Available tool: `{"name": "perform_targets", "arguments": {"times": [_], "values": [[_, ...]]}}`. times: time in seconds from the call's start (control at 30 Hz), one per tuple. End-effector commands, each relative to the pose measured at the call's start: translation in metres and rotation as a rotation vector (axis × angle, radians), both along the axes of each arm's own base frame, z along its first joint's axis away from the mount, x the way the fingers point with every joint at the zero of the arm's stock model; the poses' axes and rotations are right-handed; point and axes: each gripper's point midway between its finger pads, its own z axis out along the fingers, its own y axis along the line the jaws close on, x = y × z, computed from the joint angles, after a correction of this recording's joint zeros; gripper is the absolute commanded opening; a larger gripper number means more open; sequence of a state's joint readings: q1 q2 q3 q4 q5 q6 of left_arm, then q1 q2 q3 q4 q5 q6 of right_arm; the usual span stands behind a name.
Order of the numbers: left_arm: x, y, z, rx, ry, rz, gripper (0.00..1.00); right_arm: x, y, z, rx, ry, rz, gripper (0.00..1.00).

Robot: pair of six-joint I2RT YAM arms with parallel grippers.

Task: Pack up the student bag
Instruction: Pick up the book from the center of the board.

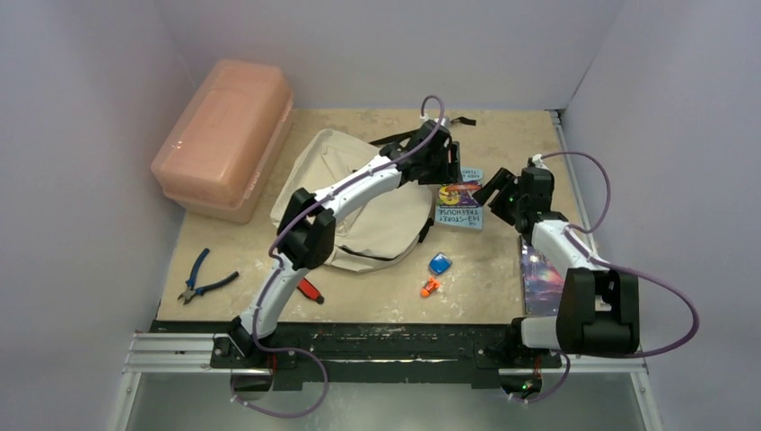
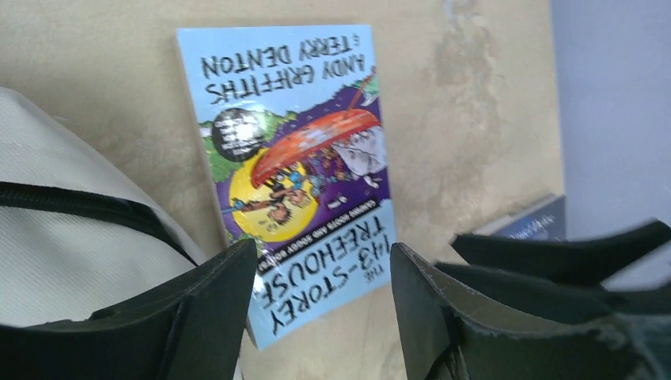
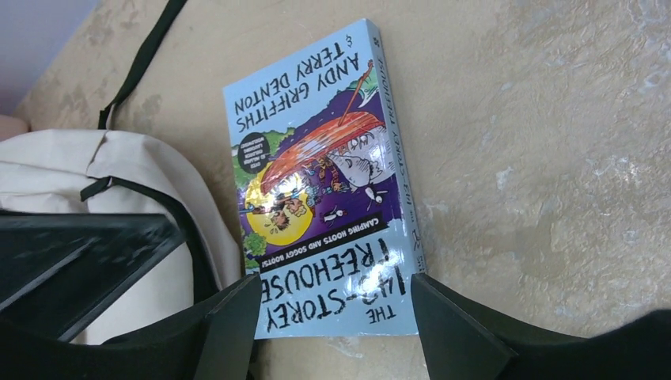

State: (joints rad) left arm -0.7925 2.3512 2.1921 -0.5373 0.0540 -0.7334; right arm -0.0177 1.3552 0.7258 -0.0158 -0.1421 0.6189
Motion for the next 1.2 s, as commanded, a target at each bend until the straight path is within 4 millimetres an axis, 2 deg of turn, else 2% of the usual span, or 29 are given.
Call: {"name": "perform_targets", "arguments": {"times": [0.0, 0.17, 0.37, 0.5, 0.6, 0.77, 0.9, 1.03, 1.17], "values": [[0.031, -0.002, 0.003, -0.005, -0.072, 0.168, 0.62, 0.001, 0.004, 0.015, 0.018, -0.059, -0.001, 0.73], [0.034, 0.004, -0.029, 0.031, -0.021, 0.268, 0.62, 0.002, 0.007, 0.004, 0.029, -0.026, 0.018, 0.72], [0.026, -0.002, -0.066, 0.020, 0.086, 0.314, 0.62, 0.003, 0.009, -0.009, 0.039, -0.001, 0.025, 0.72], [0.020, -0.009, -0.079, 0.004, 0.135, 0.308, 0.62, 0.005, 0.011, -0.019, 0.049, 0.019, 0.029, 0.72], [0.016, -0.014, -0.080, -0.015, 0.152, 0.285, 0.55, 0.006, 0.015, -0.032, 0.065, 0.054, 0.045, 0.69], [0.010, -0.021, -0.071, -0.052, 0.168, 0.237, 0.45, 0.007, 0.020, -0.046, 0.089, 0.084, 0.066, 0.57], [0.000, -0.036, -0.057, -0.129, 0.213, 0.175, 0.38, 0.005, 0.024, -0.053, 0.104, 0.100, 0.084, 0.45], [-0.007, -0.048, -0.036, -0.201, 0.225, 0.117, 0.34, 0.003, 0.025, -0.058, 0.106, 0.111, 0.091, 0.44], [-0.008, -0.049, -0.018, -0.224, 0.196, 0.093, 0.32, 0.003, 0.027, -0.063, 0.119, 0.126, 0.101, 0.44]]}}
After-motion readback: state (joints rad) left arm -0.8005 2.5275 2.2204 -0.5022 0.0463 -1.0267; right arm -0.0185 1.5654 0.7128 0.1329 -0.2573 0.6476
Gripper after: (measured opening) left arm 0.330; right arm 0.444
